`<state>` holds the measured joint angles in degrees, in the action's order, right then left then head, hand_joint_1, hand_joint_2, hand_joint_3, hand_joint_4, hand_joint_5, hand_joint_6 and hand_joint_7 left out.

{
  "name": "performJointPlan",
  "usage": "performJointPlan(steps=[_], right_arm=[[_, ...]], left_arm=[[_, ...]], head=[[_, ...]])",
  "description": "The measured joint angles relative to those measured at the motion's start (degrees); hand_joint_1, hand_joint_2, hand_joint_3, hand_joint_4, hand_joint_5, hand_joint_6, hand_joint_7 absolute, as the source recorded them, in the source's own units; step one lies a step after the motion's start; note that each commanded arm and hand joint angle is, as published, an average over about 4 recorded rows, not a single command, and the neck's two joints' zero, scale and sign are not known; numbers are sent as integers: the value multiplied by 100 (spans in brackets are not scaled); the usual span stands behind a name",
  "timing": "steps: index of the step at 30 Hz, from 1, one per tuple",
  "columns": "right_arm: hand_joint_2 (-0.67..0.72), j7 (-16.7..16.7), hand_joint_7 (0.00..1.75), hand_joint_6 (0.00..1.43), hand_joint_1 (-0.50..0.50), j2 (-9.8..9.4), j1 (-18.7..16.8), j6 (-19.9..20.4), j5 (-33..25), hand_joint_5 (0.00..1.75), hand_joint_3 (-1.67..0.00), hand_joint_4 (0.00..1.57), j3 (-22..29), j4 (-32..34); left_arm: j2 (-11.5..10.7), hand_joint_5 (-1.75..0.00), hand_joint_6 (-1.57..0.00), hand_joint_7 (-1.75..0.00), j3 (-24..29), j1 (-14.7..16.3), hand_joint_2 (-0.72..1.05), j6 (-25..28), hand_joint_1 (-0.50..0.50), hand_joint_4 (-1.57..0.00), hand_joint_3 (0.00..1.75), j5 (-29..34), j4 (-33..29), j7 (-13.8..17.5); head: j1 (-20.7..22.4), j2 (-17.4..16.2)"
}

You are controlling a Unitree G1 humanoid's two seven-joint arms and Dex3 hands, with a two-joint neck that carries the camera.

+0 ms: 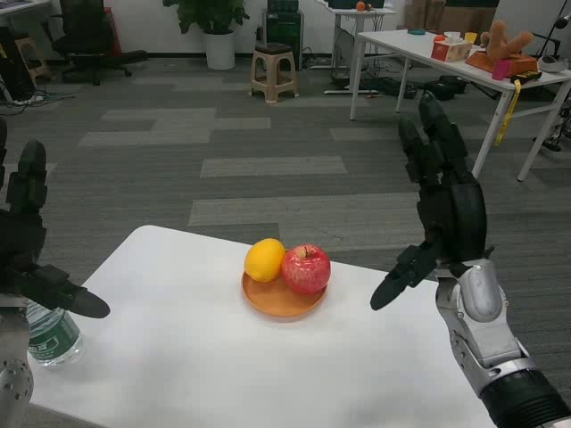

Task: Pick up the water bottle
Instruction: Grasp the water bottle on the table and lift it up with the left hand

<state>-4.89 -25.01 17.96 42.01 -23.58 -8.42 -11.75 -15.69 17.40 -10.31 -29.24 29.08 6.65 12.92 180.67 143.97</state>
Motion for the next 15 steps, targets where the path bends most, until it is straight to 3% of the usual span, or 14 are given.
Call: performJointPlan(steps=[3,6,11,15], right_arm=[[66,-109,0,0,-20,-39,-84,-8,-8,0,0,0,-26,258],[65,-165,0,0,-17,-52,-120,-5,8,0,0,0,-70,507],[66,-199,0,0,-21,-71,-166,-4,-8,0,0,0,-71,518],[63,-197,0,0,-19,-71,-166,-4,-9,0,0,0,-72,518]], left_arm=[[240,-10,0,0,-641,-234,-72,-1,-50,0,9,409,-15,49],[515,-10,0,0,-1240,-512,-72,15,-50,0,9,605,-64,180],[530,-10,0,0,-1258,-585,-72,16,-50,0,4,638,-83,201],[528,-10,0,0,-1248,-583,-72,16,-50,0,0,638,-83,200]], head=[[431,296],[451,288],[459,275],[460,267]])
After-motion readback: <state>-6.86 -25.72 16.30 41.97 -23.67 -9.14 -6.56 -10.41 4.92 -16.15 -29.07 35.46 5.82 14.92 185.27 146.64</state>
